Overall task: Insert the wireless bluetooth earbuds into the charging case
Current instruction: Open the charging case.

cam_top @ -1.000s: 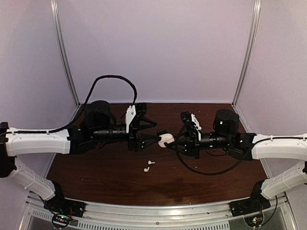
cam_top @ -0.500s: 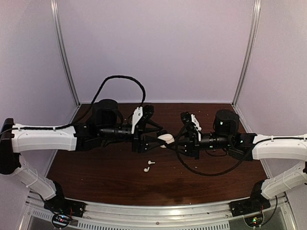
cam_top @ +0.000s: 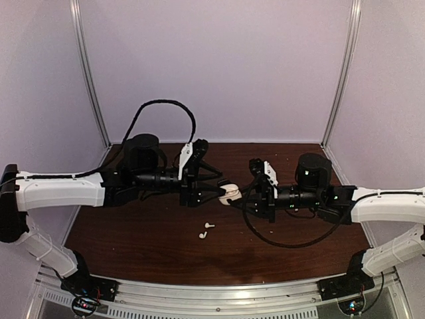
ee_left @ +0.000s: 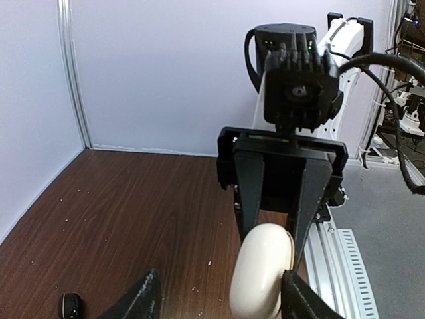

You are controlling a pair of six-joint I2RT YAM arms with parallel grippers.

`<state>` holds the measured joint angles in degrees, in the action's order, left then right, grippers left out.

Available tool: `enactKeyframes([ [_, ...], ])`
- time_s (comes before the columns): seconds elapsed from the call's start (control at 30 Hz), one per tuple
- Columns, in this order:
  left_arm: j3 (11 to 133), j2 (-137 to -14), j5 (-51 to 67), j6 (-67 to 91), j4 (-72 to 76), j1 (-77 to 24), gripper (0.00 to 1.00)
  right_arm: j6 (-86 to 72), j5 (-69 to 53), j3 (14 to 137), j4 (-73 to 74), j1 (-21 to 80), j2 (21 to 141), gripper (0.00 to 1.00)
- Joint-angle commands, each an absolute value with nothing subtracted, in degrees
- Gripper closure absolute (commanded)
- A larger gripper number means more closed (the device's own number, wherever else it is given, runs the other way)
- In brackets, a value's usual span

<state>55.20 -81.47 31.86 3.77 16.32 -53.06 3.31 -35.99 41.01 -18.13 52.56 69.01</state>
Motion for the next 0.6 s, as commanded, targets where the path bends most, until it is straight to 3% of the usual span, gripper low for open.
enactKeyframes([
  [0.0, 55.5, -79.9, 30.2, 5.4, 21.0, -51.3, 0.37, 5.3, -37.3, 41.9, -17.1, 54.0, 67.6, 1.00],
  [0.27, 54.7, -79.6, 29.0, 5.5, 21.5, -51.0, 0.36, 5.7, -37.0, 41.3, -17.9, 54.2, 66.8, 1.00],
  [0.57, 48.4, -74.4, 23.9, 11.4, 25.2, -46.6, 0.28, -1.5, -35.7, 36.4, -26.3, 51.9, 65.1, 1.00],
])
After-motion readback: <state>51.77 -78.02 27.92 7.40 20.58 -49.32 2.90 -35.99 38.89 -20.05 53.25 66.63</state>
